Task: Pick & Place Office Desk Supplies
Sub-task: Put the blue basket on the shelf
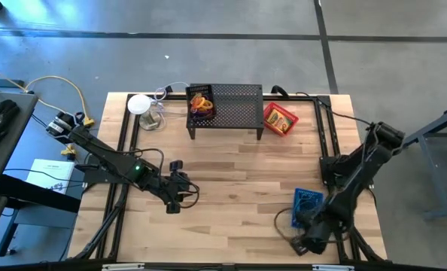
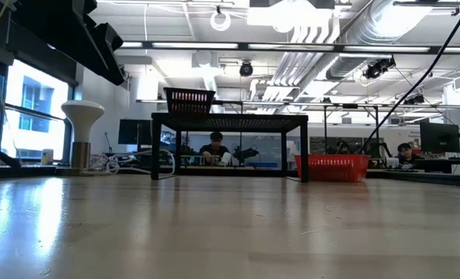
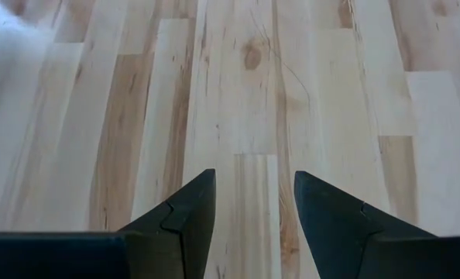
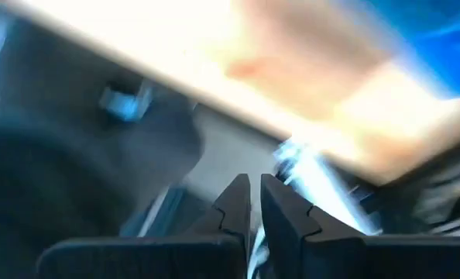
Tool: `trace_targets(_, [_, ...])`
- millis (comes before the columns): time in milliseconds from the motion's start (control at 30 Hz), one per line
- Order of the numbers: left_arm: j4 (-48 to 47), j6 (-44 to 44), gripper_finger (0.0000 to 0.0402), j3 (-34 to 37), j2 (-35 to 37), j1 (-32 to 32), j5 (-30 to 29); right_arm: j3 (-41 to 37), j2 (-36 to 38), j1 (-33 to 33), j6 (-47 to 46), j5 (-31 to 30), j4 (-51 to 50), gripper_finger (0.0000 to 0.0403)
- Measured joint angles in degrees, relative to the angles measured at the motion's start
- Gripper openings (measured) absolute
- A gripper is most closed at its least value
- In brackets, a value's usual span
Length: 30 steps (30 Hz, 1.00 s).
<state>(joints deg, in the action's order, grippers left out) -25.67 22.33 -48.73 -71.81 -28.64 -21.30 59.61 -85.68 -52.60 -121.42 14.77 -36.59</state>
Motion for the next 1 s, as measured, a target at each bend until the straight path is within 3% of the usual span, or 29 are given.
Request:
trace_targets(167, [0.0, -0.4, 0.0168, 0.0, 0.0, 0.0, 0.0, -0.1, 0.4, -5.2, -10.3, -2.2, -15.2, 0.0010])
trace_targets(300, [0.0, -1.7, 0.0168, 0.0, 0.0, 0.0, 0.0, -0.1, 0.4, -7.0, -10.6, -6.0, -15.5, 0.0008])
trace_targets(500, [0.0, -1.7, 0.0168, 0.0, 0.0, 0.0, 0.0, -0.1, -0.5, -7.2, 2.1, -17.3, -8.1, 0.0008])
trace_targets(767, [0.0, -1.4, 0.0168, 0.0, 0.0, 0.0, 0.0, -0.1, -1.7, -6.1, 21.1, -16.4, 0.0, 0.0008])
trace_targets(1000, [0.0, -1.3, 0.0168, 0.0, 0.0, 0.0, -0.1, -0.1, -1.7, -6.2, 24.1, -19.8, 0.5, 0.0008])
